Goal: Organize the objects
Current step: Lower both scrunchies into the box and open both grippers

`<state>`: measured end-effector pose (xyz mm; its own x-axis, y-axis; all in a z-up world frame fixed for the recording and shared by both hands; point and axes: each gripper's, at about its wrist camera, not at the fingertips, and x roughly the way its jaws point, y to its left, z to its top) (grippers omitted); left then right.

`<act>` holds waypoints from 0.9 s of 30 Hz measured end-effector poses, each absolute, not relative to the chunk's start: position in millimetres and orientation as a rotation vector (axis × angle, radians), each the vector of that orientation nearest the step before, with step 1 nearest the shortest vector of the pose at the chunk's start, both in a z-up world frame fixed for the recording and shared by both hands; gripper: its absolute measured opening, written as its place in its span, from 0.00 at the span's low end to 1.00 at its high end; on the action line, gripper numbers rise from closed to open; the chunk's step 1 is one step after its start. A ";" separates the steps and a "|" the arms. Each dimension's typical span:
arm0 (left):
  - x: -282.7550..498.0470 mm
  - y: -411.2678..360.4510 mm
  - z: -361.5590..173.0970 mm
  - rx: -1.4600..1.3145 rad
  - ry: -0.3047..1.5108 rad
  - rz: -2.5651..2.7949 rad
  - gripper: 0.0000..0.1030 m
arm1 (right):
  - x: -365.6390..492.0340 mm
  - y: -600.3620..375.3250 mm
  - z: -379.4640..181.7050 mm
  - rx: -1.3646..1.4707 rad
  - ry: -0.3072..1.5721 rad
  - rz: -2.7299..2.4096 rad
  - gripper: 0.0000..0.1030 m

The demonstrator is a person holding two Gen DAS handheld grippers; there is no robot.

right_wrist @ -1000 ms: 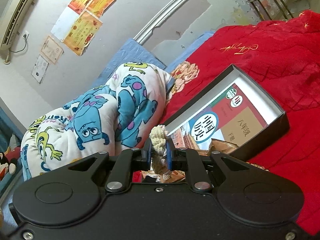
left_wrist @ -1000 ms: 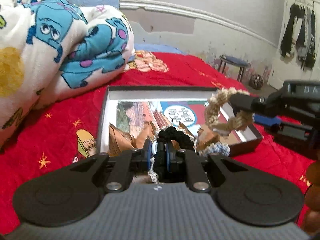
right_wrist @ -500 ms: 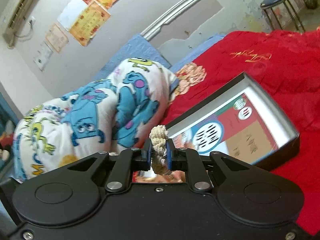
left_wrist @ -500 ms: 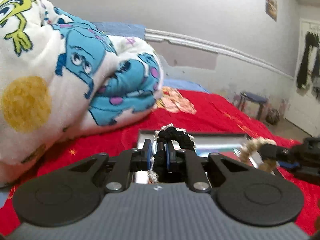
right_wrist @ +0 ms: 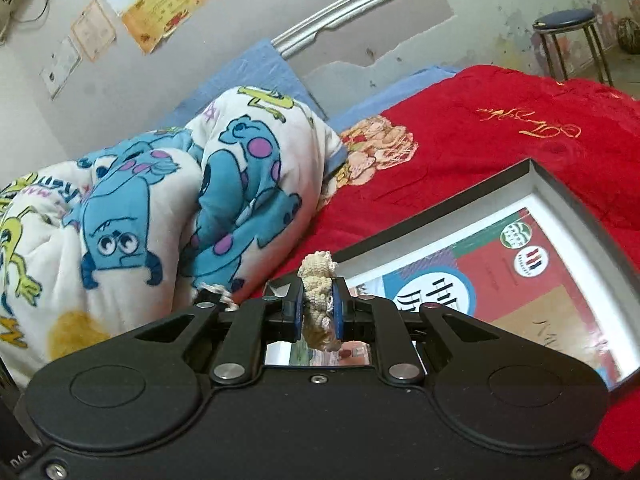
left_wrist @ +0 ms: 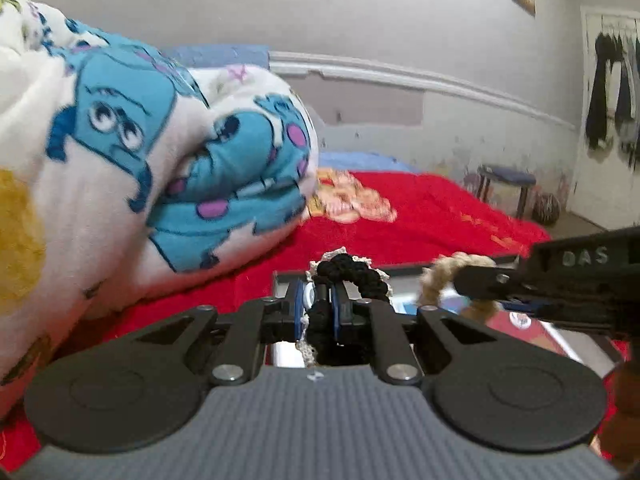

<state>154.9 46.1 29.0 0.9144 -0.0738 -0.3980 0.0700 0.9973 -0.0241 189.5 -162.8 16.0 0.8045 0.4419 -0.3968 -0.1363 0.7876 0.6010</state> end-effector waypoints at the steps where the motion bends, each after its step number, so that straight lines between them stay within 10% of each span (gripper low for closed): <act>1: 154.6 43.8 26.1 0.006 0.411 -0.078 0.17 | 192.3 -162.0 9.8 0.610 0.567 0.334 0.14; 27: 162.9 33.5 -1.8 0.028 0.552 -0.054 0.19 | 192.3 -148.2 -21.6 0.564 0.649 0.326 0.15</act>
<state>162.9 33.5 -1.8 0.8502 -0.0441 -0.5246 0.0590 0.9982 0.0117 192.3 -148.2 -21.6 0.7543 0.4526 -0.4756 -0.1117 0.8023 0.5864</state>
